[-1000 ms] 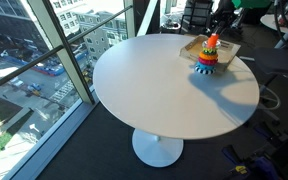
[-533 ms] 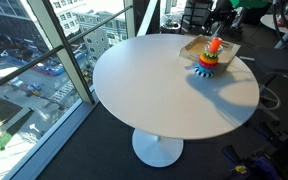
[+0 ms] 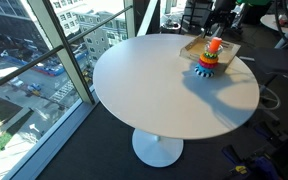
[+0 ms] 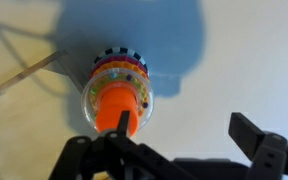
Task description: Move the rings stacking stand to the right, remove the clear ring from the ring stacking stand and put it on the table
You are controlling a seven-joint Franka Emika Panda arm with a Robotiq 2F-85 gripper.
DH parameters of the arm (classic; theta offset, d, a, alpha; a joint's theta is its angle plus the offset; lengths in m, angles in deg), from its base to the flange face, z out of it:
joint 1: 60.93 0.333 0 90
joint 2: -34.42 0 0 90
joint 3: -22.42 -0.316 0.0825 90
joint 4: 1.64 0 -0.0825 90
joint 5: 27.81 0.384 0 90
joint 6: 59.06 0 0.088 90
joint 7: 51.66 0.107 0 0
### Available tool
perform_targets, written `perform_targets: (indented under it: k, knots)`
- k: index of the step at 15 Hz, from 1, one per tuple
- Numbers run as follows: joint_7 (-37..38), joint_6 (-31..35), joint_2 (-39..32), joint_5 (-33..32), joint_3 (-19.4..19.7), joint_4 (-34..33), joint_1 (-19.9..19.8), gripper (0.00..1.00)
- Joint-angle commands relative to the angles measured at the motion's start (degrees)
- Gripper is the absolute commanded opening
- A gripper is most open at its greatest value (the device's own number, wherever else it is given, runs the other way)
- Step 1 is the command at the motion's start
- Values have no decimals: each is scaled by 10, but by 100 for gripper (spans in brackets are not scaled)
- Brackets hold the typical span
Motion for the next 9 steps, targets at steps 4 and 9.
perform_targets:
  k: [4,9]
  knots:
    - [7,-37,41,-11,9,24,0,100]
    - [26,0,58,-42,18,53,6,100]
